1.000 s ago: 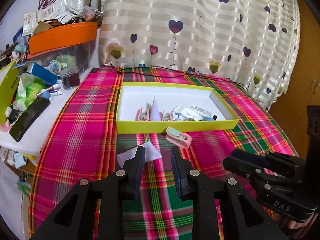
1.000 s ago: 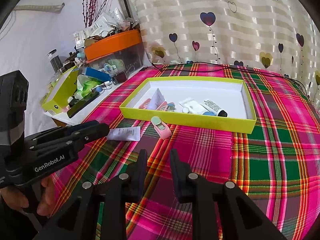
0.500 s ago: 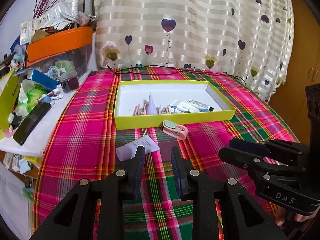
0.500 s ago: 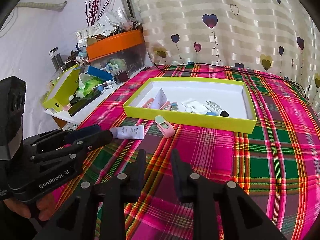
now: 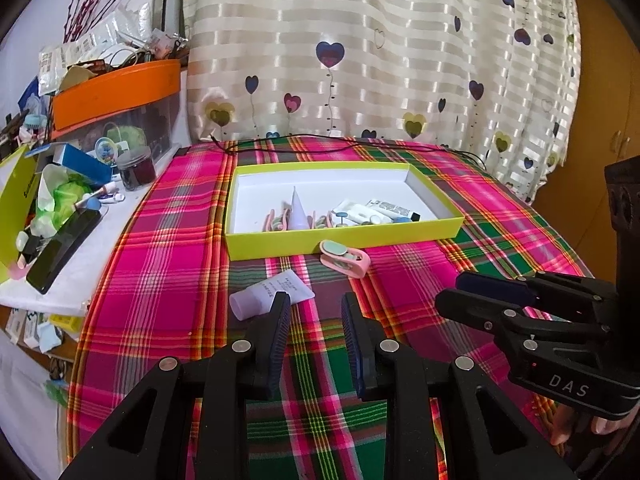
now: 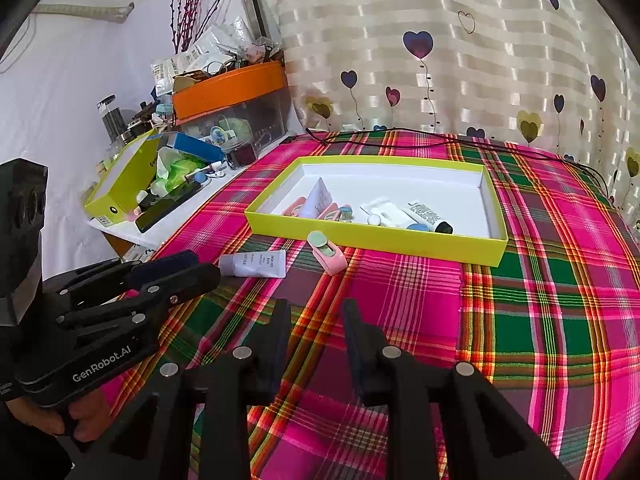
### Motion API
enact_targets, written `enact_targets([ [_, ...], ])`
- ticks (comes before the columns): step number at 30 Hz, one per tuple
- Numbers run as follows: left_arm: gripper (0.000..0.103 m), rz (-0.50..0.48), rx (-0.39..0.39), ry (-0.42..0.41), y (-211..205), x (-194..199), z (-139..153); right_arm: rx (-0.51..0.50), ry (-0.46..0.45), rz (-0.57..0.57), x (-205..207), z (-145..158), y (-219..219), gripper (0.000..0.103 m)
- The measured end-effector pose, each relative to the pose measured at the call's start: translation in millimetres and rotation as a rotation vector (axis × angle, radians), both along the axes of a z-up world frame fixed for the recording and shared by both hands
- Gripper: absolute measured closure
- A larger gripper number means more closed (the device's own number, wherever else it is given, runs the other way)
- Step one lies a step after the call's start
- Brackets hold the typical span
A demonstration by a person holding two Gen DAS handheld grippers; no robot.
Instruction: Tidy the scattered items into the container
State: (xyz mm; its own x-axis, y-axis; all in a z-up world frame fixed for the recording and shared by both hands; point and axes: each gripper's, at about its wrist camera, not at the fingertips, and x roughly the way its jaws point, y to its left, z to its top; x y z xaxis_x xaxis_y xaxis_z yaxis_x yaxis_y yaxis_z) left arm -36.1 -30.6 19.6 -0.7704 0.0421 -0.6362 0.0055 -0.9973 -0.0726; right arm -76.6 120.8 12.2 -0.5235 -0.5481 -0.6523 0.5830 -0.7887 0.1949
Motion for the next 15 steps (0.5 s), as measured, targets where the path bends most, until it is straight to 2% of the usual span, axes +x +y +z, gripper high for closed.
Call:
enact_targets([
  [15,0.076,0.010,-0.014,0.008,-3.4,6.0,-0.7,0.006,0.006,-0.002,4.6,0.2,0.2,0.073],
])
